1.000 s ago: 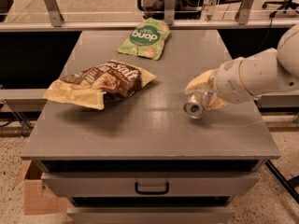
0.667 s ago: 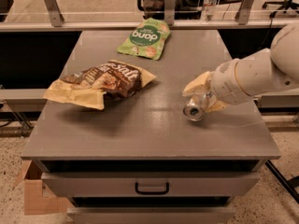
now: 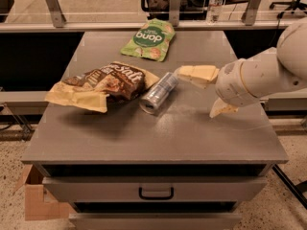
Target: Knock redbull can over
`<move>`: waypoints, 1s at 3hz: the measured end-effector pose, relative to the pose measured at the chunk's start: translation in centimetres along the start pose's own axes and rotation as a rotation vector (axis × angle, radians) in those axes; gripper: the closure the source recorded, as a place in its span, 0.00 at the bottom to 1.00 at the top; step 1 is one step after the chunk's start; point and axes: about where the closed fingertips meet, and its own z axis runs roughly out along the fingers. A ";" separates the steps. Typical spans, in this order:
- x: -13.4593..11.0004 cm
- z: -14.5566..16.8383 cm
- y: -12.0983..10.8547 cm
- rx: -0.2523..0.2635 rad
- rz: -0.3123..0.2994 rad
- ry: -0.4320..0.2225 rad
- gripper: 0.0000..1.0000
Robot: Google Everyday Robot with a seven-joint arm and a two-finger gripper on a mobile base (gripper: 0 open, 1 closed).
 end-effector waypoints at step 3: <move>0.1 -0.4 -0.3 0.001 0.001 0.000 0.00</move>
Offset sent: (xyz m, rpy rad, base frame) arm 0.0011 0.0208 0.1109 0.7789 0.0212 -0.1661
